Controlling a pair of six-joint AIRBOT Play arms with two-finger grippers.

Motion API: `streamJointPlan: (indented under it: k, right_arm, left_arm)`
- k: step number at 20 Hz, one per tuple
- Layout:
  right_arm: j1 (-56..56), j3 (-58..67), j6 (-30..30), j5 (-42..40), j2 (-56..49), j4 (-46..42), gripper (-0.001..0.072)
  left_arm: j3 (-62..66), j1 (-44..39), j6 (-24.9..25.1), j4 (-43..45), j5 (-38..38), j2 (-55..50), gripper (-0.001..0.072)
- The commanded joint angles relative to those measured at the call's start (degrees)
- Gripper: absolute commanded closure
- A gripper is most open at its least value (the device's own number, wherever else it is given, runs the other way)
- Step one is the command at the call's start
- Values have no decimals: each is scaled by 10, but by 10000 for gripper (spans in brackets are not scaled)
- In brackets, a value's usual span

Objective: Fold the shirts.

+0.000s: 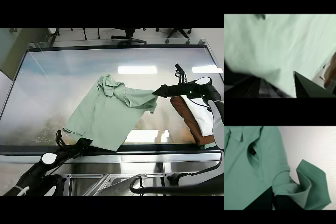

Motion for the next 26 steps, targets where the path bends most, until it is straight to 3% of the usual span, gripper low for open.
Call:
streamJointPlan:
  k: [1,2,3,5,9,12,14,16,17,18,19,20,21,22,23,26]
  right_arm:
    - [-1,0,0,2,3,-1,687]
    - [-4,0,0,7,9,-1,687]
    - [-10,0,0,16,19,-5,687]
    - [-29,0,10,44,44,-35,688]
    - [-43,-50,118,111,116,-129,688]
    - [10,-199,205,91,191,-125,687]
    - [71,-304,263,12,227,-124,686]
    - [123,-364,271,-59,235,-102,686]
    - [133,-367,269,-67,232,-99,686]
    - [134,-362,258,-66,231,-95,685]
    - [130,-350,243,-64,233,-96,679]
    - [118,-332,228,-55,233,-96,674]
    - [100,-309,218,-37,233,-96,496]
    - [79,-287,218,-16,233,-98,215]
    - [53,-265,204,10,233,-97,89]
    - [-19,-236,165,82,233,-98,91]
  left_arm:
    - [73,0,51,12,6,-120,260]
    - [108,12,88,12,-19,-144,575]
    - [145,38,134,13,-51,-161,694]
    - [233,137,196,32,-153,-189,694]
    - [459,325,202,139,-345,-258,694]
    - [612,345,202,201,-411,-352,694]
    - [681,325,201,223,-440,-423,693]
    - [726,305,201,228,-480,-487,690]
    - [748,298,201,229,-505,-513,667]
    - [774,295,200,233,-534,-537,316]
    - [799,296,192,236,-562,-554,79]
    - [826,300,185,238,-593,-568,108]
    - [852,307,180,238,-630,-577,106]
    - [871,316,169,245,-662,-582,106]
    - [881,323,156,264,-687,-582,106]
    - [845,343,139,349,-721,-555,106]
